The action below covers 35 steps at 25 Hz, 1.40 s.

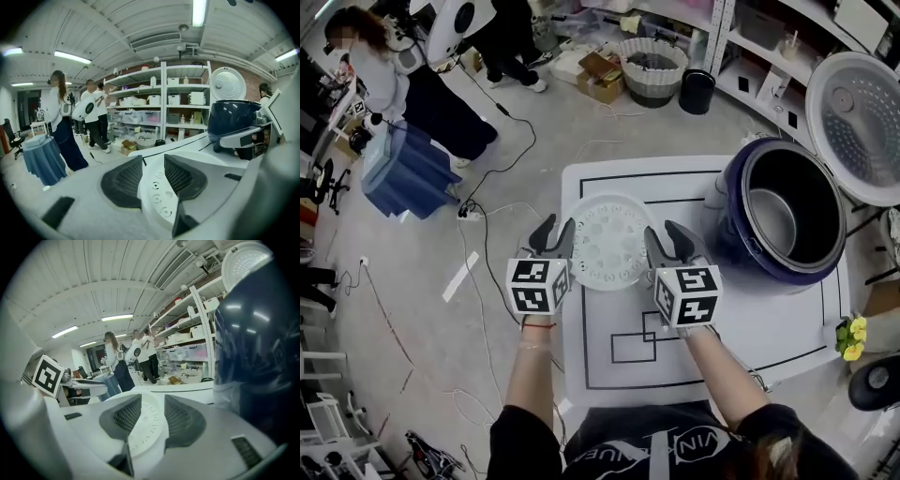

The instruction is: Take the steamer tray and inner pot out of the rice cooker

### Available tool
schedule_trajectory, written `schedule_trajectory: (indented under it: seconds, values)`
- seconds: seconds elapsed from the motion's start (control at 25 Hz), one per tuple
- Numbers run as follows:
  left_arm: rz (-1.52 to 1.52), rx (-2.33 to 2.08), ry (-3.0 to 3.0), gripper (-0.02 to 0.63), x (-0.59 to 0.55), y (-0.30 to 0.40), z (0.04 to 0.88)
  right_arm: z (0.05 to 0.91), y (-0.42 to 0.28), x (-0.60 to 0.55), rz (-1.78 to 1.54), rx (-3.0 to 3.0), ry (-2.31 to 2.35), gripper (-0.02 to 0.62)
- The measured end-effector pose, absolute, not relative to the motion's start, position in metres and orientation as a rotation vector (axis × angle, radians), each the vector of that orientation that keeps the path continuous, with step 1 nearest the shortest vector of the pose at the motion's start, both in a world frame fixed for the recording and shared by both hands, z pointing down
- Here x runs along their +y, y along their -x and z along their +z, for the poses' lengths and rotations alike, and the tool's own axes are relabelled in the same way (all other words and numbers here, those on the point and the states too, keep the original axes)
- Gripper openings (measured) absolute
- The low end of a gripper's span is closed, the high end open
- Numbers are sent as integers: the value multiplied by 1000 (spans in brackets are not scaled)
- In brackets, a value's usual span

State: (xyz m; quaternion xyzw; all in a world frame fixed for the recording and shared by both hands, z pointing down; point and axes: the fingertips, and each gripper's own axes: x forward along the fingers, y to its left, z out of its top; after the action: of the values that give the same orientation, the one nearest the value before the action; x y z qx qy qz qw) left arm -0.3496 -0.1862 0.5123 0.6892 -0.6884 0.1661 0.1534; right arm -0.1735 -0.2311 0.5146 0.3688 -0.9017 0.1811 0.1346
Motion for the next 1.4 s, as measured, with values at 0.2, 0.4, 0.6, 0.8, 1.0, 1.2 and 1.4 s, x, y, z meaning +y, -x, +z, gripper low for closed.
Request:
schedule_trajectory:
  seconds: [0.2,0.4,0.6,0.8,1.0,1.2,1.4]
  values:
    - [432,-1961,-2057,120,-187,315,478,480,166,-215,505,-2682,-1013,133]
    - [344,-1932,-2128,120,-186,277,450,446,150,-198,472,-2751,-955,133]
    - [299,-1908,-2188,120,-191,234,424,407,120,-193,451,-2808,-923,133]
    - [227,-1866,-2252,120,-202,189,405,385,84,-190,433,-2835,-913,133]
    - [163,-1837,-2312,120,-217,158,377,359,58,-187,482,-2885,-886,133]
    - [132,-1784,-2361,120,-231,125,362,343,17,-197,460,-2882,-959,133]
    - [119,-1721,-2393,120,-244,95,357,339,-26,-215,434,-2842,-1068,133]
